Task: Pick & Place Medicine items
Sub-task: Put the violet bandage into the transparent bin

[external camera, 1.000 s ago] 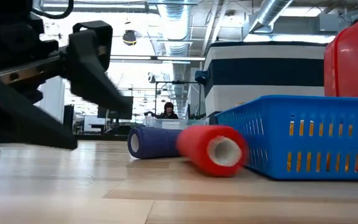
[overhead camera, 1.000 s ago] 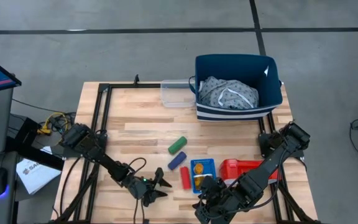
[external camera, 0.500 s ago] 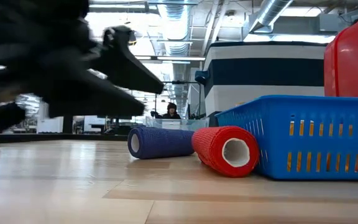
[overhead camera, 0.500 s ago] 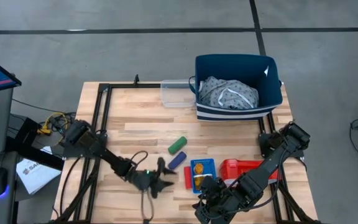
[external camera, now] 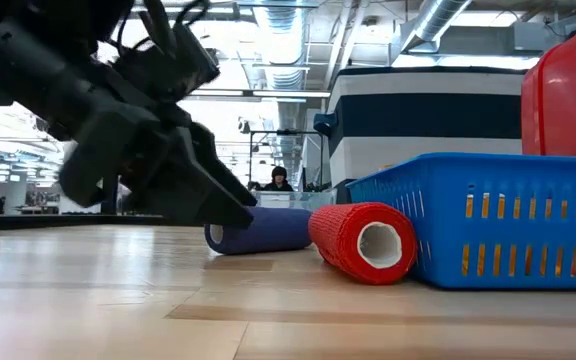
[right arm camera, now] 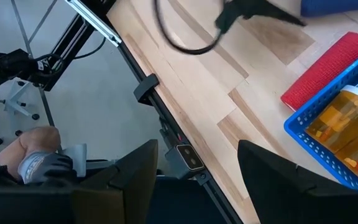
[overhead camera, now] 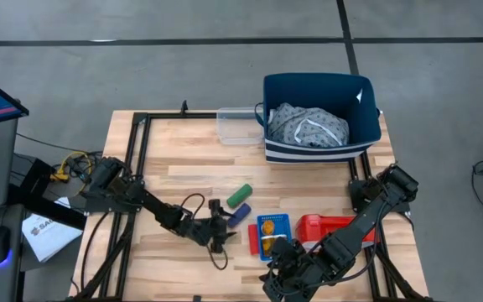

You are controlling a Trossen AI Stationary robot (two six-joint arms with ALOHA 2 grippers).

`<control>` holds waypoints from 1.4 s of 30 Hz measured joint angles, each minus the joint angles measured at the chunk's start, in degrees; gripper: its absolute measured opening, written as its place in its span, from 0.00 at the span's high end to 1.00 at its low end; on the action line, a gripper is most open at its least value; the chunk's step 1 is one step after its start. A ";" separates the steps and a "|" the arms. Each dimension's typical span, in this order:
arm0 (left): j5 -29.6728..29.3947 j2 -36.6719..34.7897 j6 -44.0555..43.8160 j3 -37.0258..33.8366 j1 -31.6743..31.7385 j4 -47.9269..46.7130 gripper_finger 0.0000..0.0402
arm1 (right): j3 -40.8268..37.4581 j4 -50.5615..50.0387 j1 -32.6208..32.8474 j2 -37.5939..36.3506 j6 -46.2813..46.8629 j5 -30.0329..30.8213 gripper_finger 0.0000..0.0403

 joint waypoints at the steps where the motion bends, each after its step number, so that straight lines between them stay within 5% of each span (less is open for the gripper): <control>1: -0.19 0.00 -1.45 0.00 0.37 -0.81 0.33 | -0.01 0.14 0.00 0.14 0.01 0.00 0.46; 14: -0.21 0.09 -13.54 -0.07 1.91 -6.43 0.39 | -0.08 0.52 0.63 0.38 0.02 0.00 0.46; 26: -2.14 -1.31 -8.87 -0.07 0.72 -6.24 0.70 | -0.06 0.90 0.66 0.38 0.02 0.01 0.46; 31: -4.81 -9.24 -3.25 -0.07 -1.56 -8.09 0.68 | -0.06 1.09 0.66 0.38 0.02 0.01 0.46; 36: -15.53 -21.67 7.13 -1.21 -1.13 -9.92 0.69 | -0.04 1.11 0.66 0.38 -0.02 1.27 0.46; 39: -17.67 -30.45 13.69 -1.33 3.80 -9.83 0.69 | -0.04 1.11 0.66 0.38 -0.02 2.01 0.46; 42: -11.77 -38.89 16.89 -1.33 13.22 -9.98 0.69 | -0.01 1.22 0.66 0.38 0.01 2.80 0.46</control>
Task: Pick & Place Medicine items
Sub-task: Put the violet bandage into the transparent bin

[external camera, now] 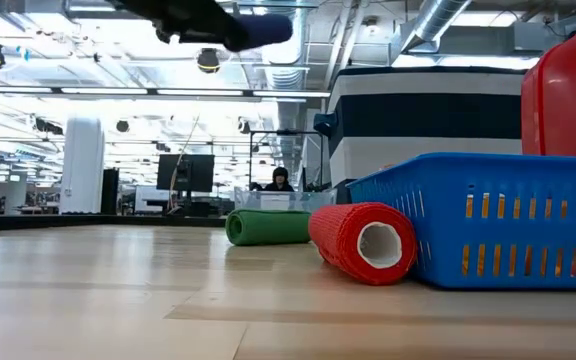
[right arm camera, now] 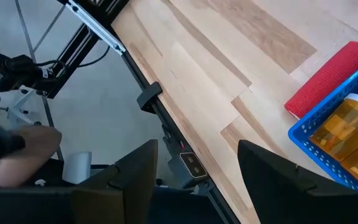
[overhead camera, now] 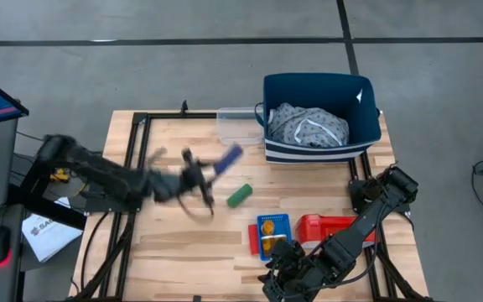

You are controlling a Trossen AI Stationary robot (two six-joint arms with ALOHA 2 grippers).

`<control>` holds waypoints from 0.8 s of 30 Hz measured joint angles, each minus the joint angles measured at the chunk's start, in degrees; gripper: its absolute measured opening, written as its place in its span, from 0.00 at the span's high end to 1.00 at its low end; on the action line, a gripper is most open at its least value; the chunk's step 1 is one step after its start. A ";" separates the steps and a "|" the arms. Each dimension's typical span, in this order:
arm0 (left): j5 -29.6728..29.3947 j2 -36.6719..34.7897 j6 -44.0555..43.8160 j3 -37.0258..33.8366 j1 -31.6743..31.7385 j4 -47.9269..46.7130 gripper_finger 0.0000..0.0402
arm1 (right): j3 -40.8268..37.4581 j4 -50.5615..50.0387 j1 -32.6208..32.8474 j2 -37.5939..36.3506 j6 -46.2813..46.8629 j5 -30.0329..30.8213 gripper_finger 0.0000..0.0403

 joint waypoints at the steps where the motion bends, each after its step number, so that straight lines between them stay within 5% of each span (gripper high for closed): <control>1: 2.96 -2.57 0.09 0.00 3.89 -0.61 0.69 | 0.00 0.08 0.00 0.00 0.12 0.01 0.46; 6: 25.90 -10.38 -5.55 0.04 26.80 -4.47 0.69 | 0.00 0.12 -0.02 0.00 1.79 1.73 0.46; 9: 44.46 -9.31 -10.65 0.85 39.99 -7.45 0.69 | 0.00 0.36 -0.25 0.00 2.58 2.17 0.46; 11: 51.58 -6.52 -12.19 1.41 46.42 -7.38 0.69 | 0.02 0.65 -0.47 0.00 2.95 2.94 0.46; 16: 58.90 3.63 -13.60 4.56 55.44 -6.62 0.69 | 0.02 1.11 -1.60 0.00 2.97 2.99 0.46; 24: 60.57 21.23 -13.62 12.74 56.49 -6.27 0.69 | 0.02 1.41 -3.34 0.00 1.50 2.43 0.46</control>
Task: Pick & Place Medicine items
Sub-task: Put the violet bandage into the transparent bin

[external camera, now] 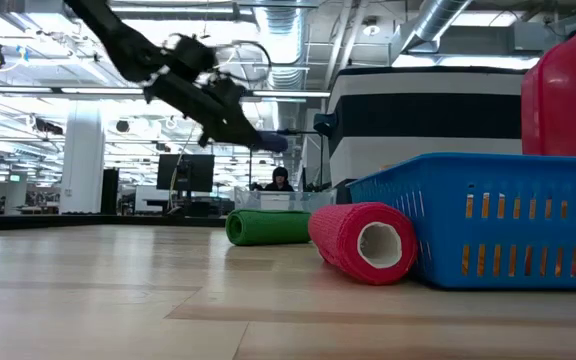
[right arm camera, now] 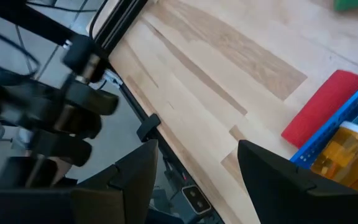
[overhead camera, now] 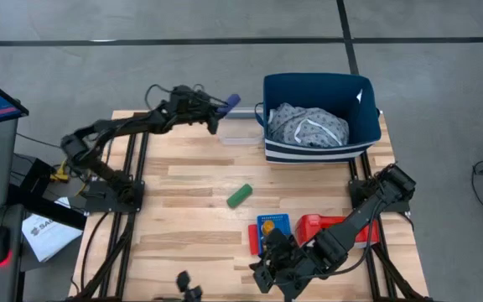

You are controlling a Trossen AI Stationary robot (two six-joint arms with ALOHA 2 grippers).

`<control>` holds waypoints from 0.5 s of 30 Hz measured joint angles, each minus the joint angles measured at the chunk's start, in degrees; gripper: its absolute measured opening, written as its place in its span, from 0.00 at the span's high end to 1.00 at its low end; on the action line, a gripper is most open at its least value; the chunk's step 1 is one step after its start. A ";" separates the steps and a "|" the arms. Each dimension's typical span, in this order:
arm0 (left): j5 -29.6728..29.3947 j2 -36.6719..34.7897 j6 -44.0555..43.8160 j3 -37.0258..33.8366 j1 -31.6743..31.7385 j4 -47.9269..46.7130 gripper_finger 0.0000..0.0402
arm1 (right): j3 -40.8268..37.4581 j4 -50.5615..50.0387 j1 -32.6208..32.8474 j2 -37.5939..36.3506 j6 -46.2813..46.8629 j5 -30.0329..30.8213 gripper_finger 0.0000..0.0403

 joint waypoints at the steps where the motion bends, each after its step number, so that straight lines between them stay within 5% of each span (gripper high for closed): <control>1: 1.01 1.74 0.00 1.12 -0.13 -0.21 0.69 | 0.00 -0.02 -0.16 0.00 -0.01 -0.50 0.46; 9: 9.85 11.52 2.37 9.16 -0.19 -5.15 0.69 | 0.00 -0.02 0.36 0.00 -0.01 -0.96 0.46; 15: 9.98 14.88 3.91 10.41 0.21 -6.96 0.69 | 0.00 0.01 0.81 0.00 -0.01 -0.84 0.46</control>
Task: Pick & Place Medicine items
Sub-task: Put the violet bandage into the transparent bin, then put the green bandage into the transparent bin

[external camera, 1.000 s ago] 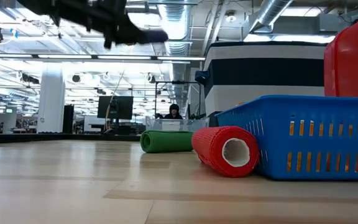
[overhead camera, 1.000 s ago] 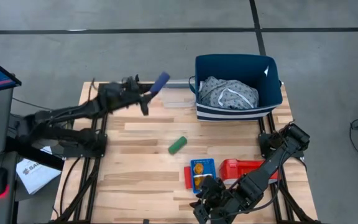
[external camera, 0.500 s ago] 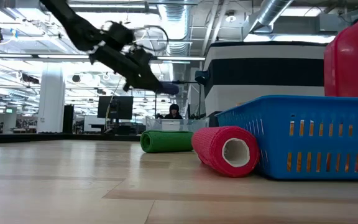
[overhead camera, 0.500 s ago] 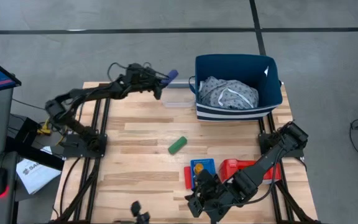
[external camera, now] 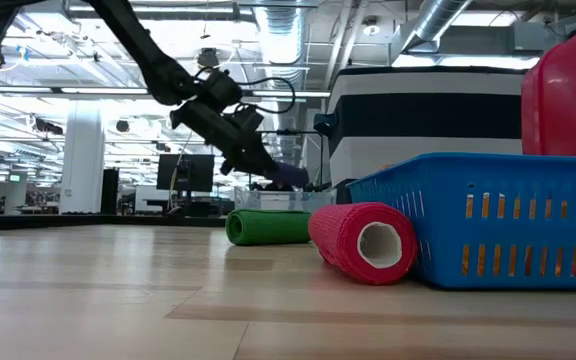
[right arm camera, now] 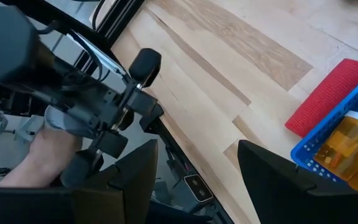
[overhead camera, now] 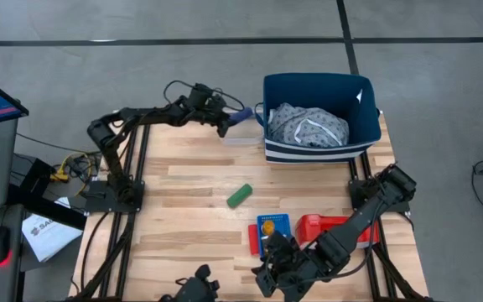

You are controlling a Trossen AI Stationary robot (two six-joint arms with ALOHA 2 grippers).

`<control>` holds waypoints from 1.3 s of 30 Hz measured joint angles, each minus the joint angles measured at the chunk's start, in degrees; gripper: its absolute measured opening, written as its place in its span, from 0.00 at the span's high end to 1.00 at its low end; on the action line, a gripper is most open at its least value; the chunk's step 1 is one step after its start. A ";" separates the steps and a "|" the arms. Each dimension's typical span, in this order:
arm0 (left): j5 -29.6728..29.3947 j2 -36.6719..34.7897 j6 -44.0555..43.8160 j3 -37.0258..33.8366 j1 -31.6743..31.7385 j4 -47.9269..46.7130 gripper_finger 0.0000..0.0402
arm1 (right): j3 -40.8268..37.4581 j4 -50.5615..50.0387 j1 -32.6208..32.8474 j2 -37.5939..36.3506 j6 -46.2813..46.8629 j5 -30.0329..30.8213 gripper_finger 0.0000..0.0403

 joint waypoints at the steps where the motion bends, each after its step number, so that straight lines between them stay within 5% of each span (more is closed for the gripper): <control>1: -0.02 0.16 0.75 0.00 0.04 -0.40 0.69 | 0.00 0.05 0.00 0.00 -0.01 0.03 0.46; 7: -0.16 0.23 2.41 0.00 0.04 -1.04 0.65 | 0.00 0.12 -0.04 0.00 -0.21 0.09 0.46; 22: 0.47 -1.29 11.30 -0.10 -0.37 -0.87 0.31 | 0.00 0.17 -0.04 0.00 -1.55 0.09 0.46; 29: 14.27 -11.39 15.33 -0.72 -3.99 -12.38 0.33 | 0.00 0.33 -0.17 0.00 -1.53 -0.18 0.46; 33: 20.32 -18.55 16.44 -8.13 -10.02 -17.85 0.34 | 0.00 0.31 -0.16 0.00 -1.56 -1.54 0.46; 36: 15.85 -23.42 15.72 -15.87 -16.62 -13.96 0.33 | 0.00 0.25 -0.17 0.00 -1.70 -2.78 0.46; 39: 4.10 -26.92 13.90 -22.75 -24.76 -6.23 0.30 | 0.00 0.12 -0.15 0.00 -1.68 -3.33 0.46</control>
